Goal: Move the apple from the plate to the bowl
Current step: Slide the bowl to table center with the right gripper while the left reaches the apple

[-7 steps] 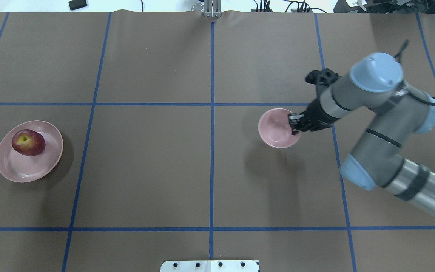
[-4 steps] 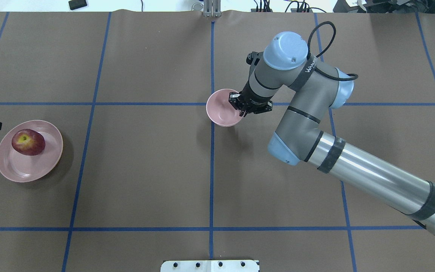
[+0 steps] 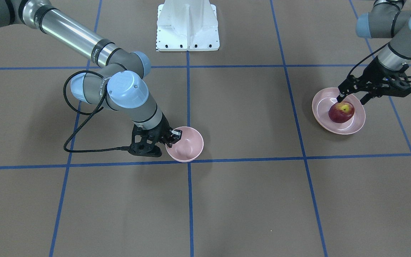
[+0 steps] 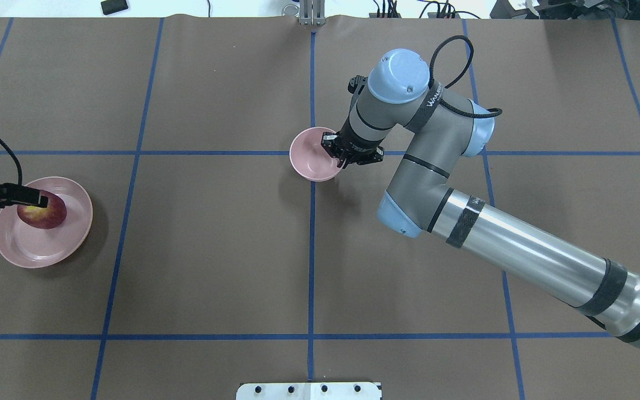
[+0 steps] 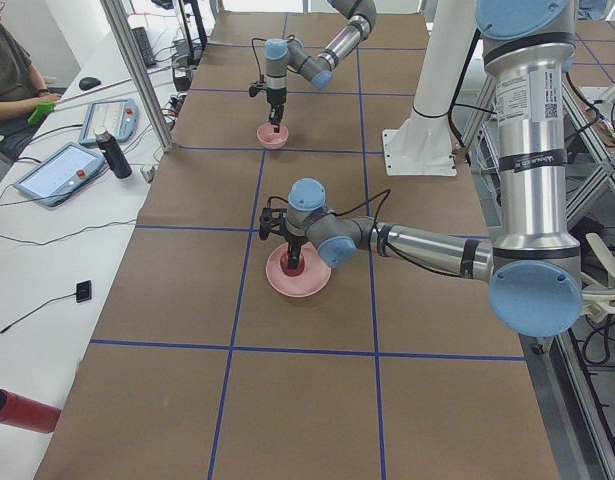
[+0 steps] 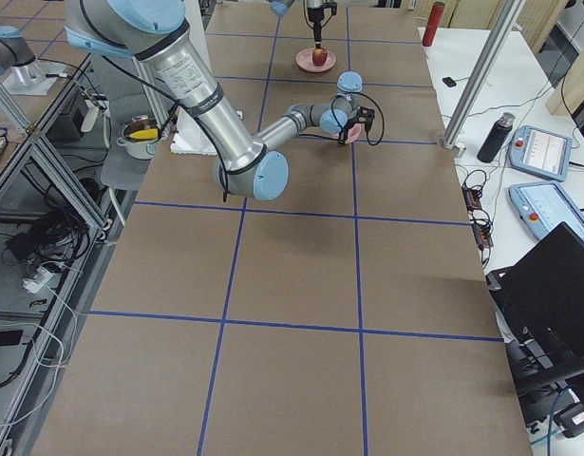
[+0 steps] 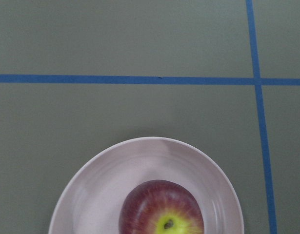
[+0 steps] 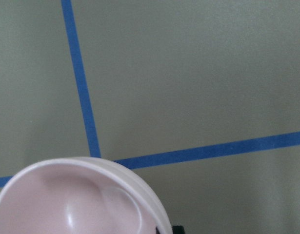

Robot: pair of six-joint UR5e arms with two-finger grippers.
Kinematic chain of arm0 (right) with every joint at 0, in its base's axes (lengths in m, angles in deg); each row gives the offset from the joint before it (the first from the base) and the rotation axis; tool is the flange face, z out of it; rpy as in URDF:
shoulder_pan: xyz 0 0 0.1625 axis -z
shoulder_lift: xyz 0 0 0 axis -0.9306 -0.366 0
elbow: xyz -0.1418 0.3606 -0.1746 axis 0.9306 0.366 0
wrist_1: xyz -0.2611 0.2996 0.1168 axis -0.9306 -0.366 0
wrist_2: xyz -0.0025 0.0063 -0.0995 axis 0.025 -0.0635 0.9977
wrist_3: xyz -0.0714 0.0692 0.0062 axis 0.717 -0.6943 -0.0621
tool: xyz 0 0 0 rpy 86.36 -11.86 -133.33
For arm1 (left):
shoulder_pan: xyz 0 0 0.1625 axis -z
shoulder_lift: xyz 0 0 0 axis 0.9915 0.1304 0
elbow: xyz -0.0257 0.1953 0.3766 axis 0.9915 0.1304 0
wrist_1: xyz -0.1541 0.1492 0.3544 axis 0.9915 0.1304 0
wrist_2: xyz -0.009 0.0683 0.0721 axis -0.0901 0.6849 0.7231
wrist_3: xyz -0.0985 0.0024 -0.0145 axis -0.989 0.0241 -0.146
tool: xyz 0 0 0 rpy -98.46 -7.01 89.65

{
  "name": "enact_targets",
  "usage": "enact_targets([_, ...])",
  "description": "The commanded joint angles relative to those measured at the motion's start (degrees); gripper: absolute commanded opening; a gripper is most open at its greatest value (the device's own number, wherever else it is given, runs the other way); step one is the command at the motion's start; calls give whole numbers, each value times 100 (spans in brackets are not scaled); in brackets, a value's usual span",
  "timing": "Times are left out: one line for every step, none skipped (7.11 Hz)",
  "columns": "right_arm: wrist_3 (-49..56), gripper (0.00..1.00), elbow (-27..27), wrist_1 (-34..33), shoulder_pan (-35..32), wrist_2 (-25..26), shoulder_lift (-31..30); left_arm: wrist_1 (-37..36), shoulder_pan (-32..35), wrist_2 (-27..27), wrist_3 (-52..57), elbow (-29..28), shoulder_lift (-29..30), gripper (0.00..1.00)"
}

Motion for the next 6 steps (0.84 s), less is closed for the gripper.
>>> enact_targets([-73,17,16,6,2,-8,6,0,-201,277,18,-74,-76,98])
enact_targets([-82,41,16,6,2,-8,15,0,-210,347,18,-74,-77,98])
enact_targets([-82,99,-2,15,2,-8,6,-69,-227,391,10,-126,-16,98])
enact_targets([-82,100,-63,15,-15,-34,6,-88,-262,391,-25,-136,2,98])
enact_targets([-74,100,-150,15,-33,-52,-11,-88,-341,452,-34,-205,11,98])
enact_targets([-74,100,-160,15,-33,-61,-20,-88,-376,514,-43,-302,115,98])
